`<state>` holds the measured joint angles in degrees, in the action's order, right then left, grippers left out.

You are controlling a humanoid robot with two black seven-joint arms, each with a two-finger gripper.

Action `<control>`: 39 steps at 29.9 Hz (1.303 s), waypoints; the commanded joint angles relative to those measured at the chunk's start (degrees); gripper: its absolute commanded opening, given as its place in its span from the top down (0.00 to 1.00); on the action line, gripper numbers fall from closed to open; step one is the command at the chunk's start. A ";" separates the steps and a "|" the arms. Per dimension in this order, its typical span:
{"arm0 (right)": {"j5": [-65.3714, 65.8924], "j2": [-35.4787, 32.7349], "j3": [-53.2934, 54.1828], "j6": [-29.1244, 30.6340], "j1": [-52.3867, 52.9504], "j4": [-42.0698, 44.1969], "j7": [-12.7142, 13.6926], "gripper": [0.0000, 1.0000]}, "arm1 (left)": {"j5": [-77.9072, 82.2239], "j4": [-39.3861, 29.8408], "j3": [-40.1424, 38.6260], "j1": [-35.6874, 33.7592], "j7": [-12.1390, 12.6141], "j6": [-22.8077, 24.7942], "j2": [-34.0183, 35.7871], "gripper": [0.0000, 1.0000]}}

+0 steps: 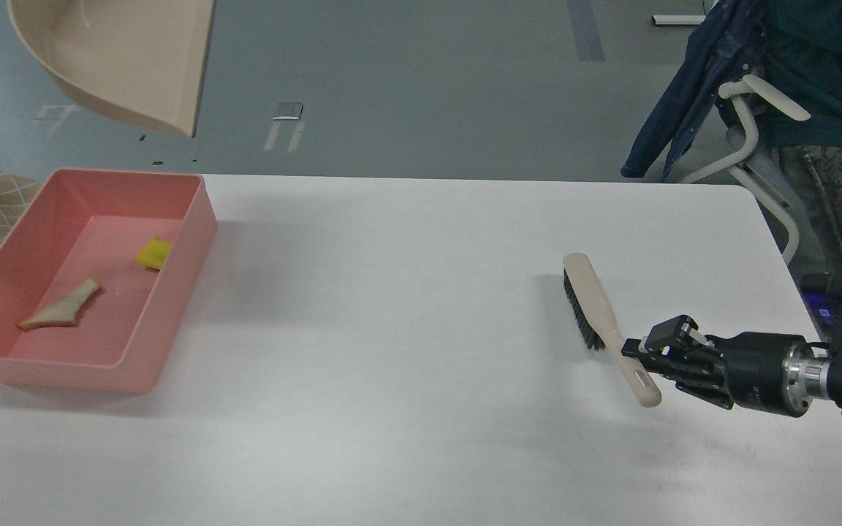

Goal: Sweep and dump garbage into bin
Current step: 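Lower the empty dustpan back onto the table with the left gripper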

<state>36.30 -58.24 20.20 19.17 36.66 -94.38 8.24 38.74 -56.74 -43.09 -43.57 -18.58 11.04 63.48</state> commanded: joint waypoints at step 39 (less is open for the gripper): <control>0.26 -6.97 1.51 0.52 -0.10 -0.10 -4.46 1.00 | 5.12 -13.59 10.04 19.49 1.09 -24.04 -30.42 1.00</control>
<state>36.67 -64.65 21.85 19.66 36.59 -94.49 4.12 43.58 -72.13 -32.98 -24.15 -17.27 -12.37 35.28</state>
